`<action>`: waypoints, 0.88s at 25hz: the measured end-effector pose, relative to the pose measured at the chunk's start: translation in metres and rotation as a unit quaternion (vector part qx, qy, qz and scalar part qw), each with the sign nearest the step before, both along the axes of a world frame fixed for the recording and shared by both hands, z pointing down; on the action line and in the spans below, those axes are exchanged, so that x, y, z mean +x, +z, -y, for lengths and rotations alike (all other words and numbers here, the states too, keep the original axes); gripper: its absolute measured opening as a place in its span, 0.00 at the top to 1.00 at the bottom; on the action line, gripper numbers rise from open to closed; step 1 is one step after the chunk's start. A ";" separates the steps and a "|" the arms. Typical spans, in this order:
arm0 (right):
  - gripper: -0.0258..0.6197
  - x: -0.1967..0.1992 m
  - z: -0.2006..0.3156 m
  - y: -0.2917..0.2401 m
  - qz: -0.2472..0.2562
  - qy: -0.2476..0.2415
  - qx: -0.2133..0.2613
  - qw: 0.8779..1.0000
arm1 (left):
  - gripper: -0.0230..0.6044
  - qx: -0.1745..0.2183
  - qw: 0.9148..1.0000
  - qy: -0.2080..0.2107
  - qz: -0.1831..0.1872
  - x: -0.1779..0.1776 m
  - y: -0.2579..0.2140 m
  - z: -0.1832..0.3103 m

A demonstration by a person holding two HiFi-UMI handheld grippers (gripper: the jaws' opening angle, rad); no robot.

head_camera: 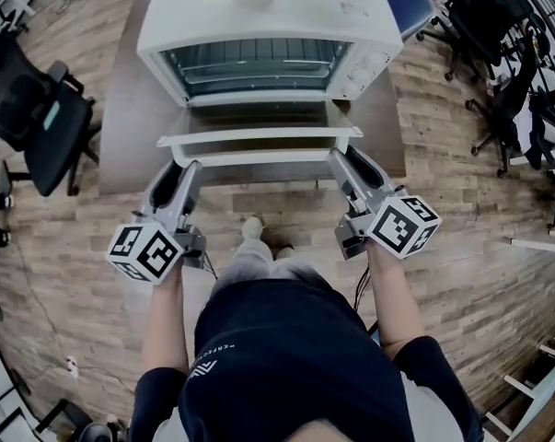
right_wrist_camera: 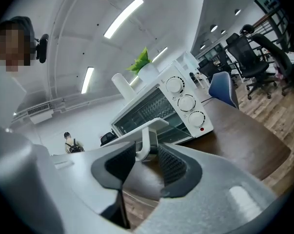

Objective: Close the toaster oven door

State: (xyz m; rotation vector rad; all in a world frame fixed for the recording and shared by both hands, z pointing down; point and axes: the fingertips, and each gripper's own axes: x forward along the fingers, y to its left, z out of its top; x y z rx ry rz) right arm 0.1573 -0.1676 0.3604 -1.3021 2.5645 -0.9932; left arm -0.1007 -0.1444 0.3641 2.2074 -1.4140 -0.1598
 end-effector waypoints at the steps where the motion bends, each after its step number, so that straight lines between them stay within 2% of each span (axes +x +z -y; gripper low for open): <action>1: 0.73 0.000 0.001 -0.002 0.003 0.003 0.001 1.000 | 0.66 0.002 1.000 -0.001 -0.001 0.000 -0.002 0.001; 9: 0.76 0.001 0.016 -0.019 0.042 0.032 0.004 0.999 | 0.66 0.027 0.999 -0.014 -0.021 -0.002 -0.020 0.016; 22: 0.79 0.002 0.044 -0.043 0.105 0.068 -0.013 0.992 | 0.67 0.043 0.998 -0.028 -0.033 -0.008 -0.042 0.044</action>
